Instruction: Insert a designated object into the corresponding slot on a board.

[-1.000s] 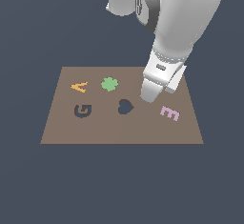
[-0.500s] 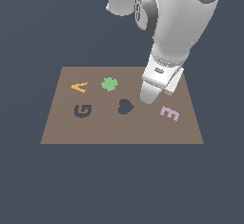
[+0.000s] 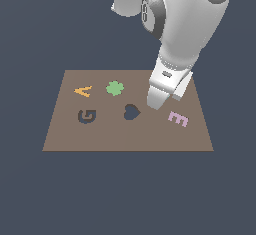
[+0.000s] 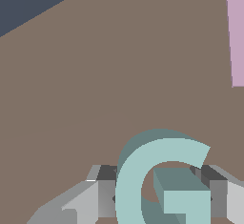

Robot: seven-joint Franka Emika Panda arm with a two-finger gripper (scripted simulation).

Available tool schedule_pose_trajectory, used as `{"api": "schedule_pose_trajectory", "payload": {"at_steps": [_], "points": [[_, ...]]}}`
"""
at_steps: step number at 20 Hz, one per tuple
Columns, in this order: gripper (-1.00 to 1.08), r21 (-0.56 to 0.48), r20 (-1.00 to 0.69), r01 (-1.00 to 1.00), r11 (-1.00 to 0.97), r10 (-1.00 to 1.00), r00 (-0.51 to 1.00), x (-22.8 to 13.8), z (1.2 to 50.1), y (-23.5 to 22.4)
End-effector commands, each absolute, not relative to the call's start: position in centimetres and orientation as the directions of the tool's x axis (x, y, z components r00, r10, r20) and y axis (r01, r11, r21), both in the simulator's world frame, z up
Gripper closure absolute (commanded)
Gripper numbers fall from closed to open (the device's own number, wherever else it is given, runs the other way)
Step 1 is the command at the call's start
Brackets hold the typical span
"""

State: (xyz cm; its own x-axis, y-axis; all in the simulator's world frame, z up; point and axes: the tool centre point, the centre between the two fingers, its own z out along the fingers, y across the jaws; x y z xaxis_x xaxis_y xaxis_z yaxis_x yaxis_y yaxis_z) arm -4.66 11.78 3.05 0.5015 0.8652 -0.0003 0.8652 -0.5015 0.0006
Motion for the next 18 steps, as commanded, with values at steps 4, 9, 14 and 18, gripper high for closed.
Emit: {"api": "schedule_pose_trajectory", "payload": {"at_steps": [4,9,14,18], "points": [[1.08,0.001,0.000,0.846,-0.533,0.846,0.533,-4.2,3.1,11.9],[1.08,0.001,0.000,0.802,-0.598,0.802,0.598,-3.1,3.1,11.9],[1.08,0.001,0.001,0.723,-0.691,0.723,0.691,-1.4,3.2,11.9],[1.08,0.000,0.001,0.627,-0.779,0.627,0.779,0.3,3.2,11.6]]}}
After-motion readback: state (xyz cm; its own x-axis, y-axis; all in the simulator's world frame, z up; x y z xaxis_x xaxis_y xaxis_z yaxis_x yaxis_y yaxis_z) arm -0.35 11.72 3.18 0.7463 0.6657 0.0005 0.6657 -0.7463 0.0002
